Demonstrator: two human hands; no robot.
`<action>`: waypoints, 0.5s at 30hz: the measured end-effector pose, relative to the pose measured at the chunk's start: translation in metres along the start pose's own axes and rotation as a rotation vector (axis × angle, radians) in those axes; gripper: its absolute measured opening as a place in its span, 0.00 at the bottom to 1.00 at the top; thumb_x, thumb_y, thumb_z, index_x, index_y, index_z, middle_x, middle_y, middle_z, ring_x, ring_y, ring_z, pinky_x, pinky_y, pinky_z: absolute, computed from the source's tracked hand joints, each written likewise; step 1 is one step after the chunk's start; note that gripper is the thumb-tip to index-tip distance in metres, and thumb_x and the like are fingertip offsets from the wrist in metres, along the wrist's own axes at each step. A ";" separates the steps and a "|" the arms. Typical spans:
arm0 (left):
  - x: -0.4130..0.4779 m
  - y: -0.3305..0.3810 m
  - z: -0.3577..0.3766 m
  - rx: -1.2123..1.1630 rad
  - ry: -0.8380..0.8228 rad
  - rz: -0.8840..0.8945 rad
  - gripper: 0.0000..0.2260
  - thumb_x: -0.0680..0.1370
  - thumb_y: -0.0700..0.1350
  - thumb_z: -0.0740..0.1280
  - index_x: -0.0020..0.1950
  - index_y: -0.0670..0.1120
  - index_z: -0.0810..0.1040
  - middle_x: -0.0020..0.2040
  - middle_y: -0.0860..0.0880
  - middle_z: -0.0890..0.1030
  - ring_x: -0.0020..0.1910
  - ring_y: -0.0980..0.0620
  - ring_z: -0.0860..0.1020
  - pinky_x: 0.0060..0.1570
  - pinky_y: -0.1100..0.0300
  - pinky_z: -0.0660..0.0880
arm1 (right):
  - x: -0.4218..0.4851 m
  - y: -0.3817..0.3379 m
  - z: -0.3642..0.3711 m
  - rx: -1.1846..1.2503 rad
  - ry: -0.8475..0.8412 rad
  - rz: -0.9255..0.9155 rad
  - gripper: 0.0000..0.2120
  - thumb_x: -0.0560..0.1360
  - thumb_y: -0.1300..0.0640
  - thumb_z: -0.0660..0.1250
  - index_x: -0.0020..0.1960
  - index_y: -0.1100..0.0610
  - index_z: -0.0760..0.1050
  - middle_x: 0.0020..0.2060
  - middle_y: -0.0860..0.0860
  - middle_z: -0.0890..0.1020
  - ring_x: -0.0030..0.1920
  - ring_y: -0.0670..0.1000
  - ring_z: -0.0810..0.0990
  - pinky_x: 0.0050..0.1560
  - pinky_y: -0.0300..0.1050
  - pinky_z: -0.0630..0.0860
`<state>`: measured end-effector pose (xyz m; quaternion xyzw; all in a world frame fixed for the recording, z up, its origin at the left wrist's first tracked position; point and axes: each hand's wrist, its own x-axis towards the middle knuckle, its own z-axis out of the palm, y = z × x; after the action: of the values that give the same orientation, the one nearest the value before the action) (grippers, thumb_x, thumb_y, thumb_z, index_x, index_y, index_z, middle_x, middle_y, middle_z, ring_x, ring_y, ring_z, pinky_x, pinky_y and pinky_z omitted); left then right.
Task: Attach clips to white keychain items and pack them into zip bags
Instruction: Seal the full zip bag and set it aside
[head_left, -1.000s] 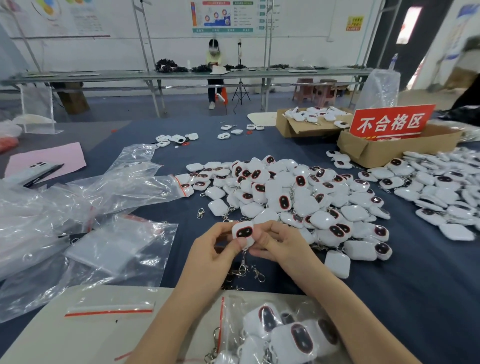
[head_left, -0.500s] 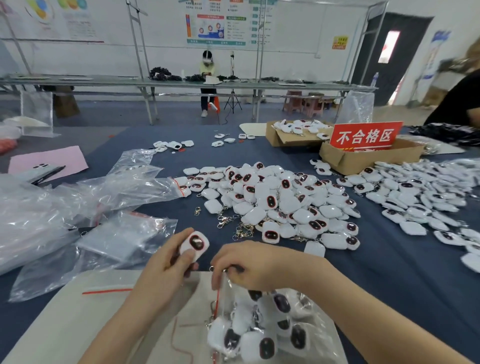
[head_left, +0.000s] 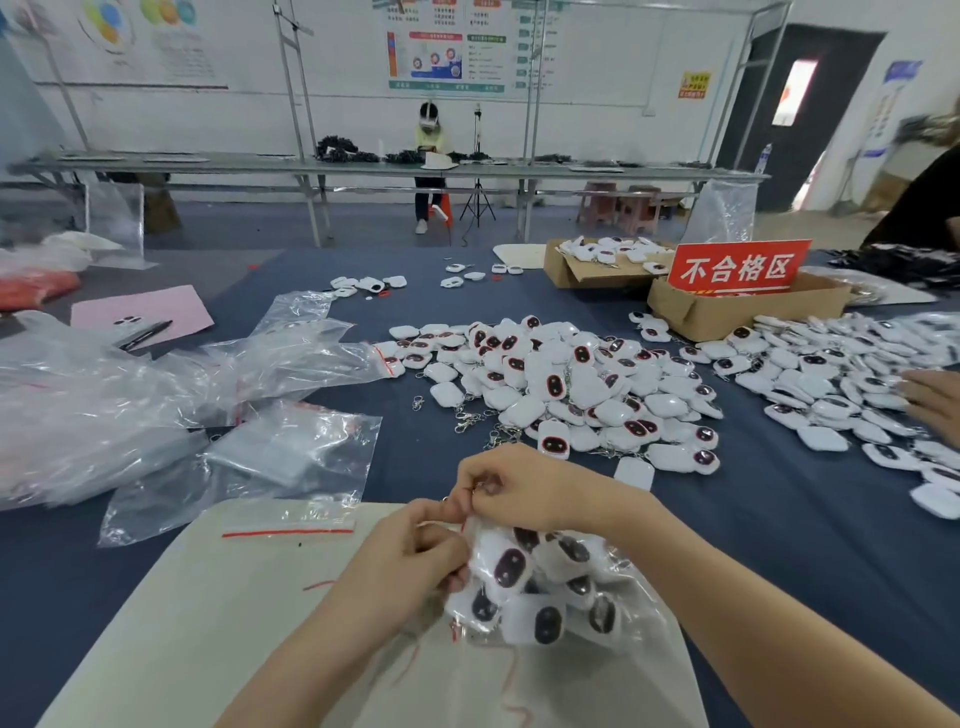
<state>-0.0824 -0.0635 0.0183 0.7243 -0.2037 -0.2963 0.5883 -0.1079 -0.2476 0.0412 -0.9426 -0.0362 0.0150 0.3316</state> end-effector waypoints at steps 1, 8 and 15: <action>0.002 -0.001 0.007 0.027 0.030 0.011 0.08 0.80 0.30 0.63 0.54 0.39 0.78 0.30 0.48 0.77 0.30 0.53 0.74 0.35 0.62 0.71 | 0.000 0.001 -0.001 0.005 0.002 0.004 0.18 0.71 0.66 0.59 0.36 0.44 0.76 0.44 0.49 0.86 0.48 0.54 0.82 0.54 0.54 0.78; -0.004 -0.001 0.015 -0.016 0.067 0.058 0.24 0.80 0.28 0.58 0.62 0.57 0.74 0.49 0.52 0.87 0.44 0.59 0.84 0.41 0.69 0.77 | -0.007 0.019 -0.010 0.124 -0.041 0.133 0.09 0.80 0.55 0.62 0.57 0.45 0.77 0.40 0.43 0.83 0.40 0.41 0.81 0.44 0.37 0.75; -0.003 -0.004 0.006 -0.188 0.203 0.050 0.20 0.80 0.30 0.63 0.62 0.53 0.78 0.57 0.49 0.83 0.47 0.55 0.85 0.39 0.65 0.79 | -0.012 0.019 -0.014 0.048 -0.165 0.176 0.16 0.80 0.44 0.66 0.60 0.52 0.82 0.49 0.46 0.85 0.49 0.43 0.81 0.51 0.38 0.76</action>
<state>-0.0888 -0.0649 0.0141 0.6870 -0.1326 -0.2244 0.6783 -0.1177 -0.2719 0.0400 -0.9294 0.0198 0.1225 0.3475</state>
